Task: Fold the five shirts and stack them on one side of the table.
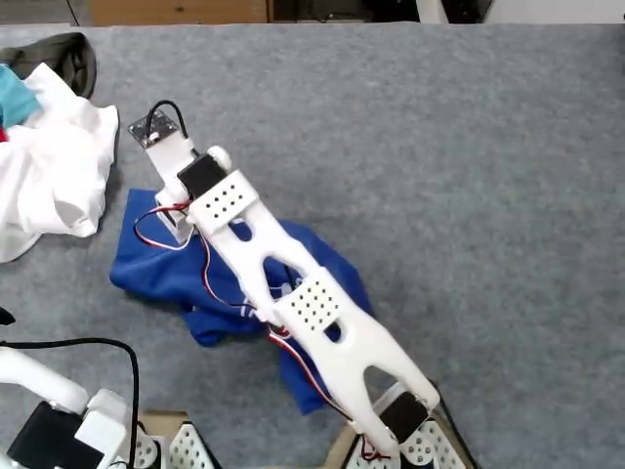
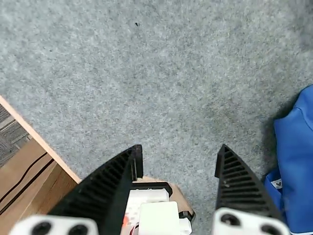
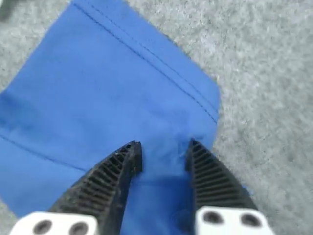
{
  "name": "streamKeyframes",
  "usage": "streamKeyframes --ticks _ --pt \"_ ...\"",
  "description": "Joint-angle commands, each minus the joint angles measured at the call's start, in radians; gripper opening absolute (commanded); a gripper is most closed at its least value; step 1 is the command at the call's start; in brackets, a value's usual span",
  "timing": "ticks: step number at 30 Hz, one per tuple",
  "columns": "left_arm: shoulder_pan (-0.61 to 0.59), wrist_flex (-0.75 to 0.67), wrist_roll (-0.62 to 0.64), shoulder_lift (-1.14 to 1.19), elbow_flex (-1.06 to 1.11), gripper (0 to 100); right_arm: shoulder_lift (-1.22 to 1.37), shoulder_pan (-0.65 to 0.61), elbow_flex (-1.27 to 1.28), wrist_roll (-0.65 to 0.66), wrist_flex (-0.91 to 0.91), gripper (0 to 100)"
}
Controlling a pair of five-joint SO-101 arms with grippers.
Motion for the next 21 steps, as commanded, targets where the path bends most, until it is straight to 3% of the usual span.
streamKeyframes --ticks 1,10,21 --pt "-0.002 0.009 -0.009 -0.010 0.002 25 0.004 -0.008 0.001 -0.011 -0.020 9.7" --pt "-0.002 0.009 -0.009 -0.010 0.000 25 0.033 0.027 -0.004 -0.063 -0.021 2.3" --pt "0.000 0.009 -0.011 -0.010 0.002 25 -0.088 0.128 -0.174 -0.115 0.046 1.9"
